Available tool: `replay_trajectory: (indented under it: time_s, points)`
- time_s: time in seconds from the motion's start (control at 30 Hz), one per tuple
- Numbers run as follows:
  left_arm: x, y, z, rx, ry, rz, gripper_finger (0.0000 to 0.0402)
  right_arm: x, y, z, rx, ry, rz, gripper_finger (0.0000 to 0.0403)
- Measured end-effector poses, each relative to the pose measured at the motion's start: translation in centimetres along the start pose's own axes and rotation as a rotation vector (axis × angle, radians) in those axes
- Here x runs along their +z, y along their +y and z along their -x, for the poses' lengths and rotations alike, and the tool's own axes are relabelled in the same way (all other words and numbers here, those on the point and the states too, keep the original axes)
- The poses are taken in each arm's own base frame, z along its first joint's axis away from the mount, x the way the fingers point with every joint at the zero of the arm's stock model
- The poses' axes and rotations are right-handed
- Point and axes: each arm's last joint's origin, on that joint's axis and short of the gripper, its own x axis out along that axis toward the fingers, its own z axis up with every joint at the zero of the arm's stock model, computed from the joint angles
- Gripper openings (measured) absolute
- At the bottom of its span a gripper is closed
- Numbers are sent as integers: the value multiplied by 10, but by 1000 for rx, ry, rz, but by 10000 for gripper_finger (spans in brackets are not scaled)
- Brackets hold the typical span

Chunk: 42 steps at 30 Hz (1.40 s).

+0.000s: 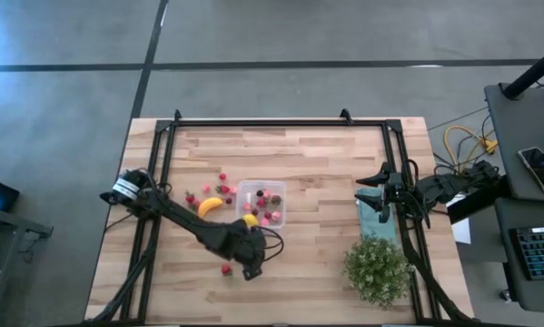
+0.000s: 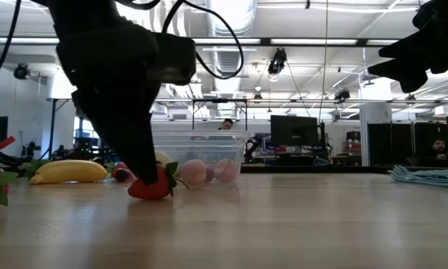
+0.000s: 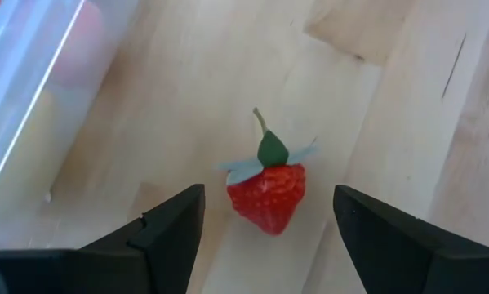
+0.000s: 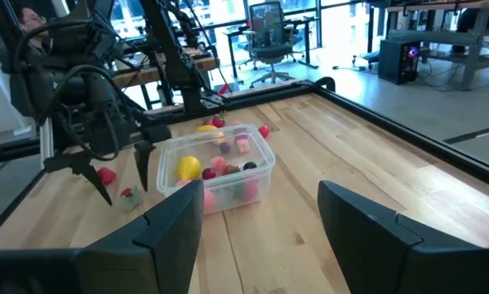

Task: Pick and placing Produce into tupperware
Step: Put the strawberry into the transparent bin

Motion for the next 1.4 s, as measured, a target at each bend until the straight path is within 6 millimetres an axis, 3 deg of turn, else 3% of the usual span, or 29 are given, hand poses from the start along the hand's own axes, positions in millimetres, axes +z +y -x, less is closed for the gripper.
replay_trajectory:
  time_s: [0.4,1.17,1.4]
  points:
    - [-1,-10,-14,-6,-44,3,201,0,0,0,0,1,1,233]
    - [0,-11,-15,4,-59,-25,195,0,0,0,0,0,0,233]
    - [1,-11,-14,0,-62,-27,155,0,0,0,0,0,0,233]
